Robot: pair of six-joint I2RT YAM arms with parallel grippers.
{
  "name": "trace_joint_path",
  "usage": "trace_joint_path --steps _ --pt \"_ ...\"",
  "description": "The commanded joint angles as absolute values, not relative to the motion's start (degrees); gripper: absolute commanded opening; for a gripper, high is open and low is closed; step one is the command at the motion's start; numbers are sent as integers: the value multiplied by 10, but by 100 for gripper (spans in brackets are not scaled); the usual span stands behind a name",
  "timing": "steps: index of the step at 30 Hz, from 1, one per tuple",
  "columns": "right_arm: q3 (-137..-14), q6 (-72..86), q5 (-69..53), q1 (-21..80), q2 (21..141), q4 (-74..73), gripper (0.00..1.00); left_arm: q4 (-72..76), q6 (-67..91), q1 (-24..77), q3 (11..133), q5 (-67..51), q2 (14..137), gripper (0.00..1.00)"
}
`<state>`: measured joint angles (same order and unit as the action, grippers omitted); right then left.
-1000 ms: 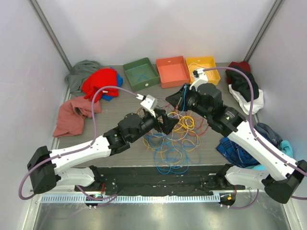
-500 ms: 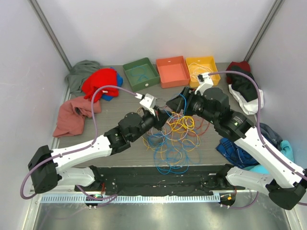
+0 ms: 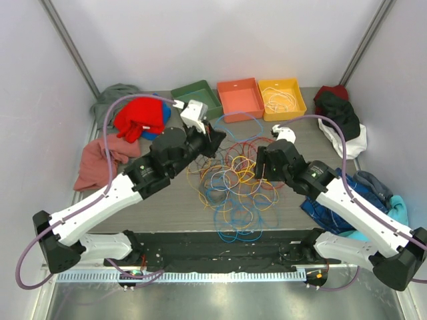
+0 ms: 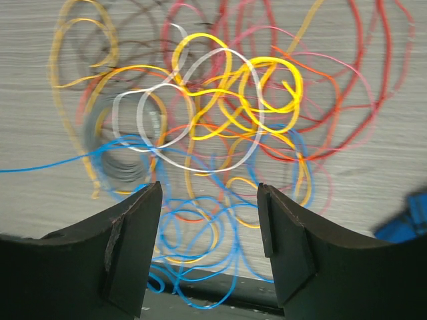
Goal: Untangle the cables
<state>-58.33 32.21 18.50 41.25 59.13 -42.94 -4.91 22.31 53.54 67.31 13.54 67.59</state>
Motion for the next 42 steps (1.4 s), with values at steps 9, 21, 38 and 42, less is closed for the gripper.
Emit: trace_joint_path --steps 9,21,38,42 --pt "-509 353 202 415 550 -363 65 -175 160 451 945 165 778 0" --pt "-503 326 178 415 499 -307 63 -131 115 350 1236 150 940 0" --pt "-454 328 131 414 512 -211 61 180 -57 346 1300 203 1016 0" --pt "-440 334 125 414 497 -214 61 252 -69 317 1288 214 1061 0"
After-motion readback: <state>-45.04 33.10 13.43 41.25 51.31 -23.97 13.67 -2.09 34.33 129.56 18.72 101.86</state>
